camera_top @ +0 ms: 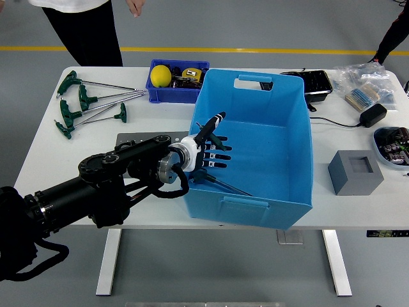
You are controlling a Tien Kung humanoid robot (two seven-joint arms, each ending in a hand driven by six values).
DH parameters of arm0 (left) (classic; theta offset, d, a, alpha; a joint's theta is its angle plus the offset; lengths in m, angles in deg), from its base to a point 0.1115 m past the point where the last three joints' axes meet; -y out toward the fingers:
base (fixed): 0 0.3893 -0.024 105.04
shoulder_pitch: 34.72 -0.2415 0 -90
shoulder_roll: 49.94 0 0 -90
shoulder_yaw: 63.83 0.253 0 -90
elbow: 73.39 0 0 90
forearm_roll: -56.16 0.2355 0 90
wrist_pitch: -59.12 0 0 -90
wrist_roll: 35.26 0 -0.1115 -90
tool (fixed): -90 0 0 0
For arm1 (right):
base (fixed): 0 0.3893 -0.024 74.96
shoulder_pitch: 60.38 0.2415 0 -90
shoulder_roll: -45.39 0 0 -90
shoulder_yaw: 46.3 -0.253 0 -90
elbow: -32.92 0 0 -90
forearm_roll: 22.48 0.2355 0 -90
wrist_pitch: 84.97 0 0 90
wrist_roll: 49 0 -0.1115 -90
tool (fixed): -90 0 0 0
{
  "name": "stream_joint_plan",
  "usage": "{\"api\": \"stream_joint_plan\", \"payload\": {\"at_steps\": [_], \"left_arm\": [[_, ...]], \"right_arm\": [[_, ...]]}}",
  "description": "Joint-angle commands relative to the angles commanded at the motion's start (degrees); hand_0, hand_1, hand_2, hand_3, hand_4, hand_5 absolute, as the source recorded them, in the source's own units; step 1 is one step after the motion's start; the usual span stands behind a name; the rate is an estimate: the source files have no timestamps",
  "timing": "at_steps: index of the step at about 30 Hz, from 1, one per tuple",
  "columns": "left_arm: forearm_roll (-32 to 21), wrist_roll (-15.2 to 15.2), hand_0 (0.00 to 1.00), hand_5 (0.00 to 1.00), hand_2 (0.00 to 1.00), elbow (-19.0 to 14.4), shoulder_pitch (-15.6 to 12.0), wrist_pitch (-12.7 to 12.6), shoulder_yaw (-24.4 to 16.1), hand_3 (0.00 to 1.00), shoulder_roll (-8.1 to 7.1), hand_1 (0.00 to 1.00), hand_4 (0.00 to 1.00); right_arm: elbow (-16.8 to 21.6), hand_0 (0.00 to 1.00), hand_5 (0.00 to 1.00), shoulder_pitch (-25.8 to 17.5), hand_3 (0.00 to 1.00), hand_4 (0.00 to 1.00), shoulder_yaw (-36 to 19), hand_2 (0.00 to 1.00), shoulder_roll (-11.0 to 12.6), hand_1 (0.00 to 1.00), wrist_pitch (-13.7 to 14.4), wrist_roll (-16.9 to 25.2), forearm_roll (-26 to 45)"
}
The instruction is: Lift tool from toolbox,place it in box,lift tool from toolbox,place it in box
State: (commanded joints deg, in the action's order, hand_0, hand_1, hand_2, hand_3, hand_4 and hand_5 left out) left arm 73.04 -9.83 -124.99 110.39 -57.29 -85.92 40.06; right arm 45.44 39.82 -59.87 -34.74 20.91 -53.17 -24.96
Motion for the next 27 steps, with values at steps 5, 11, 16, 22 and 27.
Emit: {"api": "stream_joint_plan", "payload": {"at_steps": [5, 11, 16, 22, 27], "left_arm": [[2.15, -1.58, 0.407, 0.998, 0.683, 0.72, 1.79, 0.60, -0.79, 0.874, 0.00, 0.533, 0.872], [2.45, -1.97, 0.393, 0.998, 0.682, -0.65, 3.59, 2.71, -0.41, 0.861, 0.00, 0.529, 0.859], [9.05, -0.77, 0.393, 0.998, 0.682, -1.66, 5.71, 3.63, -2.42, 0.861, 0.00, 0.529, 0.859], [14.03, 0.91, 0.351, 0.998, 0.663, -4.39, 6.79, 5.75, -4.75, 0.864, 0.00, 0.516, 0.888], [17.76, -0.77, 0.325, 0.998, 0.648, -9.78, 5.07, 4.18, -9.90, 0.853, 0.00, 0.498, 0.896]], "right_arm": [[-0.01, 0.687, 0.761, -0.16, 0.588, 0.845, -0.21, 0.741, -0.01, 0.694, 0.02, -0.04, -0.29], [-0.20, 0.687, 0.761, -0.26, 0.588, 0.845, -0.37, 0.741, 0.02, 0.694, 0.09, 0.03, -0.23], [-0.08, 0.687, 0.761, 0.29, 0.588, 0.845, -1.00, 0.741, 0.53, 0.694, 0.16, 0.01, -1.35], [-0.28, 0.687, 0.761, -0.18, 0.588, 0.844, -0.74, 0.740, 0.28, 0.691, 0.22, 0.30, -0.65], [-0.30, 0.686, 0.759, -0.38, 0.589, 0.845, -1.15, 0.740, 0.14, 0.691, 0.24, 0.10, -1.27]]}}
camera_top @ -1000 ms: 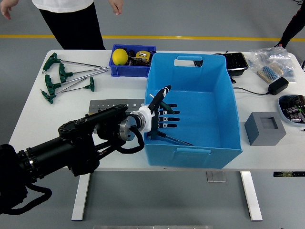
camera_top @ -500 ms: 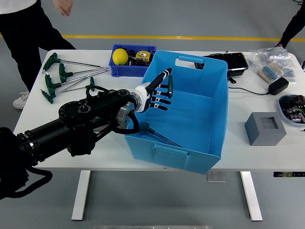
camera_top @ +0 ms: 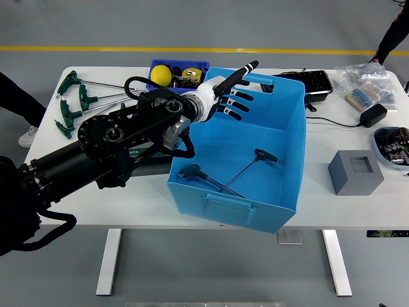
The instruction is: Lift tool from toolbox,place it in box,lift tool from toolbox,place it in box
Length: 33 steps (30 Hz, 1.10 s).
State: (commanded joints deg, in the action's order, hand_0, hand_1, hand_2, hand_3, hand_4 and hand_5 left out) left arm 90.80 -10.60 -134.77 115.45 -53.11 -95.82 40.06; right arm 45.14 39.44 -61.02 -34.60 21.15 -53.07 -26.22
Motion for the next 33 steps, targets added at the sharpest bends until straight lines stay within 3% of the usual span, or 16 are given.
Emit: {"api": "stream_joint_plan", "payload": {"at_steps": [1, 2, 5, 8, 10, 13, 14, 17, 19, 20, 22, 25, 26, 27, 29, 33], "left_arm": [[0.04, -0.84, 0.325, 0.998, 0.648, -1.72, -0.90, -0.18, -1.31, 0.853, 0.00, 0.498, 0.896], [-0.12, -1.80, 0.368, 0.998, 0.631, -3.67, -1.94, -0.21, -2.77, 0.755, 0.00, 0.507, 0.884], [0.73, -6.79, 0.368, 0.998, 0.631, -10.29, -7.07, -0.61, -7.90, 0.755, -0.57, 0.507, 0.884], [7.15, -13.50, 0.437, 0.986, 0.654, -17.59, -13.61, -4.51, -11.67, 0.749, -2.46, 0.551, 0.873], [11.99, -18.34, 0.437, 0.986, 0.654, -22.43, -18.33, -5.51, -12.98, 0.749, -3.87, 0.551, 0.873], [19.35, -25.04, 0.437, 0.986, 0.654, -29.16, -25.35, -3.78, -15.45, 0.749, -6.62, 0.551, 0.873], [21.59, -26.40, 0.548, 0.998, 0.747, -30.83, -27.58, -2.27, -16.87, 0.779, -7.86, 0.640, 0.924], [27.34, -28.86, 0.548, 0.998, 0.747, -34.40, -34.64, 1.17, -21.00, 0.779, -11.03, 0.640, 0.924], [27.02, -31.11, 0.548, 0.998, 0.747, -36.36, -39.85, 3.37, -24.89, 0.779, -12.94, 0.640, 0.924], [26.94, -31.55, 0.710, 0.998, 0.847, -36.69, -42.08, 3.81, -26.09, 0.807, -13.24, 0.758, 0.962], [27.13, -31.71, 0.710, 0.998, 0.847, -36.90, -46.93, 6.01, -28.89, 0.807, -13.44, 0.758, 0.962], [25.65, -27.22, 0.710, 0.998, 0.847, -35.48, -54.26, 11.57, -31.33, 0.807, -12.71, 0.758, 0.962], [24.74, -25.63, 0.907, 0.998, 0.998, -34.88, -56.40, 13.61, -31.26, 0.951, -12.51, 0.933, 0.998], [24.24, -24.50, 0.907, 0.998, 0.998, -34.55, -58.16, 15.34, -31.07, 0.951, -12.31, 0.933, 0.998], [23.70, -23.35, 0.907, 0.998, 0.998, -34.24, -59.14, 17.48, -30.32, 0.951, -11.70, 0.933, 0.998], [24.95, -22.33, 0.956, 0.998, 0.998, -34.31, -56.54, 18.60, -29.01, 0.972, -9.98, 0.983, 0.998]], "right_arm": [[-0.02, 0.686, 0.759, -0.12, 0.589, 0.845, 0.15, 0.740, -0.10, 0.691, 0.01, 0.08, 0.36], [-0.04, 0.686, 0.759, -0.23, 0.589, 0.843, 0.36, 0.739, -0.17, 0.691, 0.02, 0.18, 0.73], [-0.16, 0.686, 0.759, -0.85, 0.589, 0.843, 1.33, 0.739, -0.41, 0.691, -0.07, 0.76, 2.88], [-0.24, 0.684, 0.759, -1.20, 0.589, 0.842, 1.32, 0.738, -0.72, 0.691, -0.10, 0.79, 3.16], [-0.25, 0.684, 0.759, -1.23, 0.589, 0.842, 1.43, 0.738, -0.86, 0.691, -0.07, 0.83, 3.38], [-0.27, 0.684, 0.759, -1.30, 0.589, 0.842, 1.78, 0.738, -0.99, 0.691, -0.04, 1.05, 4.19], [-0.26, 0.682, 0.761, -1.37, 0.588, 0.840, 1.99, 0.740, -1.00, 0.691, -0.06, 1.17, 4.51], [-0.25, 0.682, 0.761, -1.59, 0.588, 0.840, 2.46, 0.740, -1.02, 0.691, -0.11, 1.46, 5.44], [-0.27, 0.682, 0.761, -1.77, 0.588, 0.840, 2.86, 0.740, -1.07, 0.691, -0.17, 1.78, 6.53], [-0.27, 0.681, 0.758, -1.79, 0.587, 0.837, 3.01, 0.739, -1.07, 0.688, -0.19, 1.86, 6.84], [-0.25, 0.681, 0.758, -1.62, 0.587, 0.837, 3.73, 0.739, -0.93, 0.688, -0.30, 2.23, 8.03], [-0.26, 0.681, 0.758, -1.23, 0.587, 0.837, 3.32, 0.739, -0.69, 0.688, -0.42, 2.27, 7.62], [-0.22, 0.679, 0.760, -1.08, 0.589, 0.835, 3.08, 0.739, -0.67, 0.684, -0.42, 2.09, 6.96], [-0.18, 0.679, 0.760, -0.97, 0.589, 0.835, 2.97, 0.739, -0.66, 0.684, -0.45, 1.95, 6.56], [-0.12, 0.679, 0.760, -0.84, 0.589, 0.835, 2.69, 0.739, -0.66, 0.684, -0.54, 1.63, 5.66], [0.01, 0.679, 0.760, -0.65, 0.591, 0.834, 2.15, 0.738, -0.67, 0.684, -0.67, 0.98, 3.92]]}}
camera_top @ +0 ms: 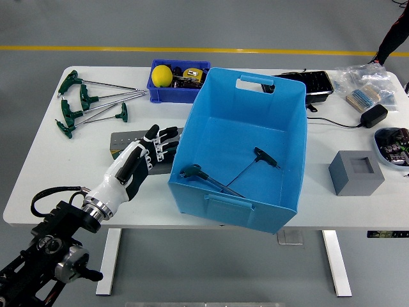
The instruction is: Lift tool from toolbox,place it in box,lift tool from toolbox,place it in box
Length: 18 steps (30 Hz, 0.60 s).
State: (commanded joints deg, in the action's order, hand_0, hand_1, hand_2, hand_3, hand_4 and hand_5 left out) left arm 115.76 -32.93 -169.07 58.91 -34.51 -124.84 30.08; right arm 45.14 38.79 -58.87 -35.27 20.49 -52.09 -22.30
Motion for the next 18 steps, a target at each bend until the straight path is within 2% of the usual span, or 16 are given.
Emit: {"api": "stream_joint_plan", "payload": {"at_steps": [2, 6, 12, 18], "left_arm": [[0.68, 0.30, 0.956, 0.998, 0.998, 0.03, 1.54, 0.18, 0.21, 0.972, 0.42, 0.983, 0.998], [1.68, 0.69, 0.968, 0.998, 0.998, 0.09, 3.54, 0.67, 0.24, 0.973, -0.05, 0.986, 0.998], [1.97, 1.33, 0.969, 0.998, 0.998, 0.36, 2.56, 1.33, -0.33, 0.974, -0.84, 0.983, 0.998], [1.82, 2.38, 0.953, 0.998, 0.998, 0.36, 2.29, 2.93, -0.42, 0.964, -0.46, 0.966, 0.998]], "right_arm": [[0.05, 0.679, 0.760, 0.09, 0.591, 0.834, -0.12, 0.738, 0.04, 0.684, 0.00, -0.16, -0.48], [0.18, 0.679, 0.758, 0.26, 0.591, 0.834, 0.08, 0.741, 0.16, 0.683, -0.02, -0.10, -0.32], [0.26, 0.679, 0.758, -0.07, 0.593, 0.834, 0.44, 0.740, 0.14, 0.683, -0.05, 0.06, 0.51], [0.26, 0.678, 0.758, -0.48, 0.592, 0.835, -0.13, 0.741, -0.20, 0.687, -0.06, -0.38, -0.39]]}}
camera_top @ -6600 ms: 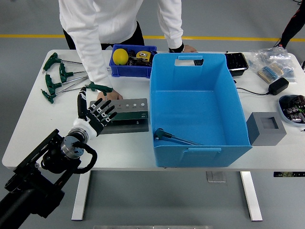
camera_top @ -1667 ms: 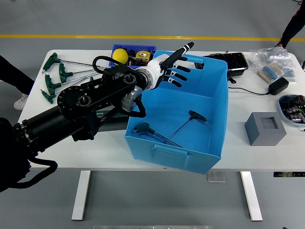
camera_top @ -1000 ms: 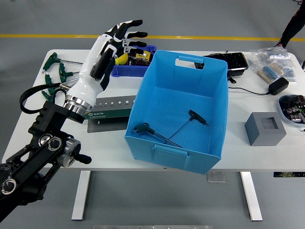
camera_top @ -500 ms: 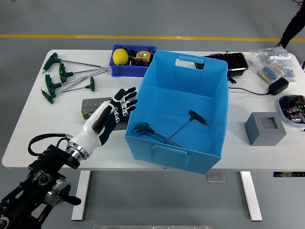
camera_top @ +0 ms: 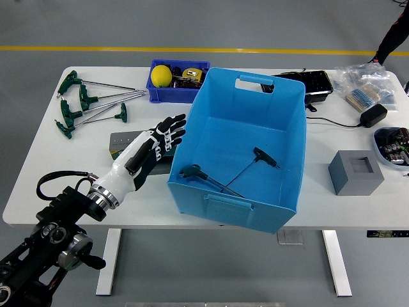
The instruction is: Lift tool from toolbox,place it in box,lift tool from toolbox,place it in box
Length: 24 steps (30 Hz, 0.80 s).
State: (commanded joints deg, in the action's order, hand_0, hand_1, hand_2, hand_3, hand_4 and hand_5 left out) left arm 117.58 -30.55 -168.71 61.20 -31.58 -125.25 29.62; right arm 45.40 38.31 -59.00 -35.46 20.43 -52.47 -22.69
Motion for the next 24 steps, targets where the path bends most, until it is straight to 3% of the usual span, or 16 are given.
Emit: {"api": "stream_joint_plan", "payload": {"at_steps": [4, 7, 10, 13, 14, 20, 24], "left_arm": [[0.27, 0.94, 0.953, 0.998, 0.998, 0.06, 0.04, 0.96, -0.45, 0.964, 0.23, 0.966, 0.998], [1.81, 3.34, 0.928, 0.998, 0.998, -0.22, -0.22, 2.33, -1.47, 0.931, 0.26, 0.942, 0.998], [8.68, 10.30, 0.928, 0.998, 0.998, -1.02, -0.15, 5.99, -3.98, 0.931, 0.51, 0.942, 0.998], [15.74, 15.08, 0.908, 0.998, 0.983, -1.08, -0.16, 9.15, -4.95, 0.910, 0.38, 0.920, 0.998], [17.82, 15.41, 0.908, 0.998, 0.983, -1.02, -0.21, 9.31, -5.02, 0.910, 0.37, 0.920, 0.998], [17.01, 14.70, 0.912, 0.998, 0.984, -0.92, 1.99, 9.34, -5.05, 0.911, 0.32, 0.923, 0.998], [15.17, 12.75, 0.904, 0.998, 0.981, -0.07, 3.71, 7.72, -5.34, 0.908, 1.09, 0.920, 0.998]], "right_arm": [[-0.02, 0.678, 0.758, -0.05, 0.592, 0.835, 0.01, 0.741, -0.11, 0.687, -0.10, -0.15, -0.20], [-0.04, 0.679, 0.758, -0.09, 0.593, 0.835, 0.26, 0.742, -0.14, 0.686, -0.16, -0.08, 0.25], [-0.06, 0.679, 0.758, -0.13, 0.593, 0.835, 0.25, 0.742, -0.18, 0.686, -0.22, -0.12, 0.15], [-0.13, 0.679, 0.759, -0.26, 0.592, 0.835, 0.46, 0.741, -0.24, 0.686, -0.27, -0.03, 0.39], [-0.17, 0.679, 0.759, -0.25, 0.592, 0.835, 0.61, 0.741, -0.25, 0.686, -0.27, 0.06, 0.66], [-0.26, 0.679, 0.761, 0.79, 0.592, 0.835, 1.20, 0.742, 0.26, 0.683, -0.08, 1.00, 1.98], [-0.28, 0.679, 0.760, 1.60, 0.592, 0.836, 0.82, 0.742, 0.53, 0.680, -0.02, 1.55, 1.84]]}}
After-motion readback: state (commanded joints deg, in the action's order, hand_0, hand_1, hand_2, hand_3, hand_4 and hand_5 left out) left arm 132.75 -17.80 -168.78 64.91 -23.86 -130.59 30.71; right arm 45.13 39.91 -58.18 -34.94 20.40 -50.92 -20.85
